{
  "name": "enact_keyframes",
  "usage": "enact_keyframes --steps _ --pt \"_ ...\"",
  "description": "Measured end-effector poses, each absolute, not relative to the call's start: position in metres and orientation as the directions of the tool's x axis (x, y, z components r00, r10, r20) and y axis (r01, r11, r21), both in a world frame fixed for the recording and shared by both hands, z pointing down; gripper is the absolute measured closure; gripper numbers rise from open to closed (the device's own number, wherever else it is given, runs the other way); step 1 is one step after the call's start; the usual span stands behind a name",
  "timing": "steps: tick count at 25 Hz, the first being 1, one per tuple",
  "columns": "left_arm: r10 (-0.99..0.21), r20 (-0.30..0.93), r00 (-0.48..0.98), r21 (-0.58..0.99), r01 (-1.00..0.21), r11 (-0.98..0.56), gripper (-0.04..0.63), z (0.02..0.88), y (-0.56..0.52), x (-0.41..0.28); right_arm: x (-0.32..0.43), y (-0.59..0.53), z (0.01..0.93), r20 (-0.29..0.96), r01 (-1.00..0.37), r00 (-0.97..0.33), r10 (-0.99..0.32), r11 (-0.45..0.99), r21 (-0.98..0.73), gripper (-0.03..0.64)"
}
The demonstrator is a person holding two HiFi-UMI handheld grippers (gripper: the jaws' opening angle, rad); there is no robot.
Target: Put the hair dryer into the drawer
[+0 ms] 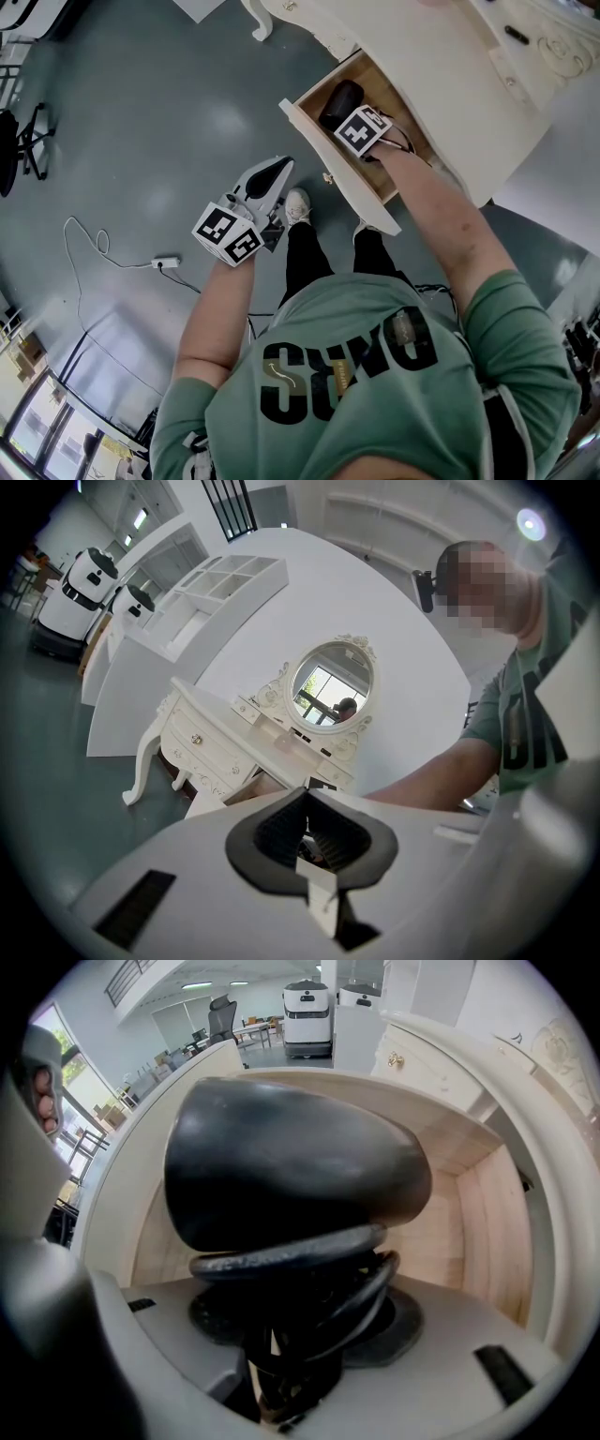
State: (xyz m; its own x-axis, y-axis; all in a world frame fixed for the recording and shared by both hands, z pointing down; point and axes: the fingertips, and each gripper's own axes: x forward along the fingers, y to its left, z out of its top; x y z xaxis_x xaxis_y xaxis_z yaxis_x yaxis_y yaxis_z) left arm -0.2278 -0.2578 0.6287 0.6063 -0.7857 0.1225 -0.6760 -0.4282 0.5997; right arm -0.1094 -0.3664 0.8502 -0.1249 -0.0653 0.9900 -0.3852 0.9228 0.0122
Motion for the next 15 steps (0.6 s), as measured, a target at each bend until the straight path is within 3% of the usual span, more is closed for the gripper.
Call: enact_keyframes --steps 15 --pt "-0.782 0.128 0.610 0.604 -0.673 -0.427 0.583 0.6305 -0.2557 -0.2304 -0.1072 -0.3691 0.8517 0.990 -0.406 -0.139 -0.026 0.913 -0.032 0.379"
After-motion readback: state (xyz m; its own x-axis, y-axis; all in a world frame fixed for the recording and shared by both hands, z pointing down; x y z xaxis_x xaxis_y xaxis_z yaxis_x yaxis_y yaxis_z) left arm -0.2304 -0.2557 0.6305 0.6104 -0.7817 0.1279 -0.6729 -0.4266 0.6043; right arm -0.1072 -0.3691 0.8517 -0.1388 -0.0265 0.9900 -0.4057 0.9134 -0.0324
